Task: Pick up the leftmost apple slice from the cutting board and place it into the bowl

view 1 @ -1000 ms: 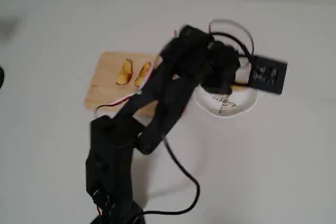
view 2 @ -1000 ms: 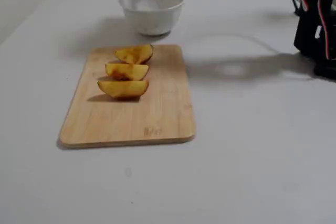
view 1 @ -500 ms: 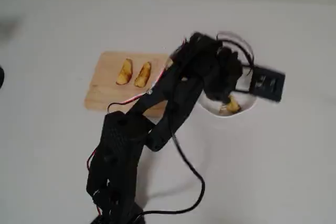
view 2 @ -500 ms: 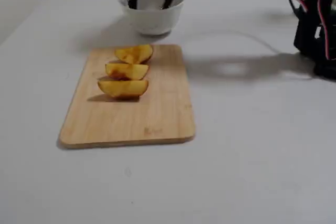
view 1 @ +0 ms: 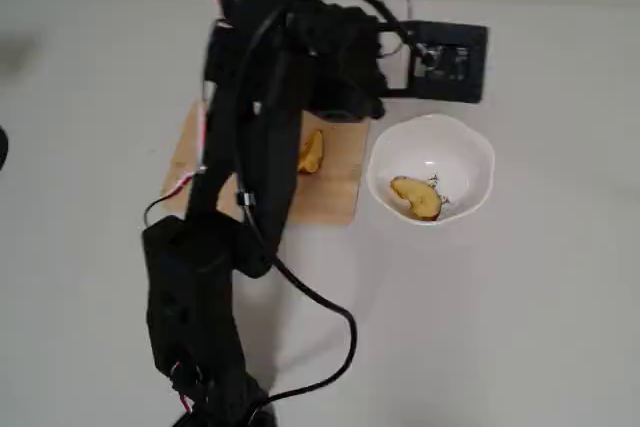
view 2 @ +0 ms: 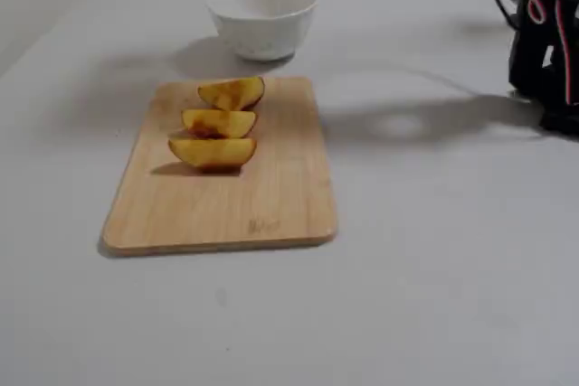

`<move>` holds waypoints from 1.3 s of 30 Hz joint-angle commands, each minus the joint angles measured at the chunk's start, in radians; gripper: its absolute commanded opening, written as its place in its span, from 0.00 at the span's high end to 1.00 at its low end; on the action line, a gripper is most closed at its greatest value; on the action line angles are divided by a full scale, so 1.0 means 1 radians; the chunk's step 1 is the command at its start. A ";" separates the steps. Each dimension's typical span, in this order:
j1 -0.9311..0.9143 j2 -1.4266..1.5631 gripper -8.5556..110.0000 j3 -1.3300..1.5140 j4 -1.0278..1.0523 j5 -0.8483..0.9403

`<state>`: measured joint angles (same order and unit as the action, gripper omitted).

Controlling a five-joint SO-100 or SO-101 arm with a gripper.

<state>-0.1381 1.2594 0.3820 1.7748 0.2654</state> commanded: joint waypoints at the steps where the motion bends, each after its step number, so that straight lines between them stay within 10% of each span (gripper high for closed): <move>1: 0.124 0.472 0.93 0.023 0.034 -0.014; 11: 0.397 1.126 0.93 0.336 0.025 -0.063; 20: 0.407 1.867 0.93 1.296 -0.229 -0.097; 39: 0.279 2.066 0.93 2.405 -0.661 -0.067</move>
<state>0.1595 3.3134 2.7105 1.1704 0.1856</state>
